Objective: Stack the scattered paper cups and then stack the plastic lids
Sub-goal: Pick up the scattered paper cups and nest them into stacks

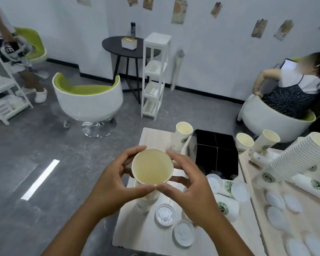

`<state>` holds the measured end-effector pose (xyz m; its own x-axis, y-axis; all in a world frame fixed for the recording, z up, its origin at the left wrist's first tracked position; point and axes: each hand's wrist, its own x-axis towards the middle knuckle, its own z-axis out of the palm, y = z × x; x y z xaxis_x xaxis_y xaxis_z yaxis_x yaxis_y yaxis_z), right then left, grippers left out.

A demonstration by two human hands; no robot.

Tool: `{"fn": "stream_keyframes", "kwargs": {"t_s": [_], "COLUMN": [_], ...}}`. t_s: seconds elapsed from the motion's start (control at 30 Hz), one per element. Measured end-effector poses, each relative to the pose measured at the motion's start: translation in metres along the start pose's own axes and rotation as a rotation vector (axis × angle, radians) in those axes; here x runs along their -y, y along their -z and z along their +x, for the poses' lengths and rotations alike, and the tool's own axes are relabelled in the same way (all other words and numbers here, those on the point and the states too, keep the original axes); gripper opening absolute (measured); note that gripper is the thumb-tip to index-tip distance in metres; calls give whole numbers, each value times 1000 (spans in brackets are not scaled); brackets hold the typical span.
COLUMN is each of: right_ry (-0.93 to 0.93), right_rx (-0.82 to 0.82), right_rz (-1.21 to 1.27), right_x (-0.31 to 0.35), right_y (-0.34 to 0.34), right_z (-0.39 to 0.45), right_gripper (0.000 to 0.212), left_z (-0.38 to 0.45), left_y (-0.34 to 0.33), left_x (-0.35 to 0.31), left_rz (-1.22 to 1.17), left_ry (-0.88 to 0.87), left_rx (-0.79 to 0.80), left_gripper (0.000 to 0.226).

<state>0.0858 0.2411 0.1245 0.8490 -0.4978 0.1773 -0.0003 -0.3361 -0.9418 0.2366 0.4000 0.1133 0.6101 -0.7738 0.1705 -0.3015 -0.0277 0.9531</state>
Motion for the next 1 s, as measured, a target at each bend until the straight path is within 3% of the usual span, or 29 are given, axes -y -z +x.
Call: {"fn": "stream_keyframes", "kwargs": {"t_s": [0.33,0.67,1.0], "right_ry": [-109,-216,-368], "right_rx": [26,131,75], "right_rz": [64,-199,102], "right_x": [-52,-111,-132], "right_y": [-24,-38,-43], "right_z": [3,0,-11], "right_gripper": [71,82,71], "left_z": [-1,-2,-4], "left_y": [-4,-17,-30], "left_x": [45,110,131], "left_rz": [-44,28,-26], "left_ry": [88,263,324], "left_rx": [-16,81,94], "left_gripper": [85,92,86]}}
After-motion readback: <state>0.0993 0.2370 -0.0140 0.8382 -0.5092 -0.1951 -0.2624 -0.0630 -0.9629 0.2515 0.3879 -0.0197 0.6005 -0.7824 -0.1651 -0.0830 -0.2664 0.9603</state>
